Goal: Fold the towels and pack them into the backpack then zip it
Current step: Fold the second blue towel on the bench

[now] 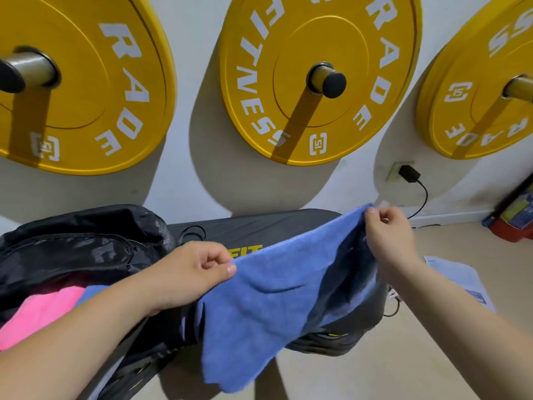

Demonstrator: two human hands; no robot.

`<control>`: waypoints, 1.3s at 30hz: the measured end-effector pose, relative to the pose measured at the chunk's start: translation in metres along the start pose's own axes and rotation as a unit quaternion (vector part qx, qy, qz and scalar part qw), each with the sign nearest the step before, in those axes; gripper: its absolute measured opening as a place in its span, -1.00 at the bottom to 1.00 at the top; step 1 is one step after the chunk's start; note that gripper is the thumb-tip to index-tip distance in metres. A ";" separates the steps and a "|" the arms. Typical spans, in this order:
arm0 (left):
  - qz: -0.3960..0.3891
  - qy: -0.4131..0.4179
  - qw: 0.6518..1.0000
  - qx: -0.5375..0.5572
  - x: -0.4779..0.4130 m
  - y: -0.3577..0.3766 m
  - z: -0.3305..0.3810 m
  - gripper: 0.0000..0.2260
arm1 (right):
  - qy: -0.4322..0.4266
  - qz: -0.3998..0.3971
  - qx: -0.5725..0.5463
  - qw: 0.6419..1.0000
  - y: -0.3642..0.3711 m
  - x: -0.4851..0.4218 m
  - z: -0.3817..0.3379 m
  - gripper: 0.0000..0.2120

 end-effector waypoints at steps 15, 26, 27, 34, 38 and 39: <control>0.093 0.083 0.989 0.085 0.003 0.011 0.036 -0.87 | -0.128 -0.386 -0.124 0.905 0.107 0.082 -0.065 -0.85; -0.012 -0.047 0.999 -0.020 -0.008 -0.005 -0.002 -0.77 | -0.012 -0.021 -0.009 1.000 0.031 -0.002 0.002 -0.89; 0.003 -0.055 0.998 0.009 -0.007 -0.012 -0.002 -0.75 | 0.009 -0.006 -0.010 1.000 0.026 -0.005 0.010 -0.90; 0.157 -0.117 0.978 0.076 0.007 -0.034 0.001 -0.50 | 0.008 -0.014 0.001 1.000 0.026 -0.004 0.014 -0.81; 0.114 -0.127 0.972 0.163 0.010 -0.011 0.008 -0.63 | -0.044 -0.083 -0.042 0.995 0.052 0.023 -0.023 -0.82; 0.091 -0.119 0.971 0.189 0.009 -0.002 0.012 -0.70 | -0.049 -0.118 -0.063 0.990 0.062 0.034 -0.032 -0.82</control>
Point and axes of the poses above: each hand's wrist, its own x-axis away from the middle knuckle, its own y-axis out of the palm, z = x × y, the point moved 7 cm from there along -x, towards the middle knuckle, and after that the axes turned 8 degrees about -y, right-handed, at the moved point
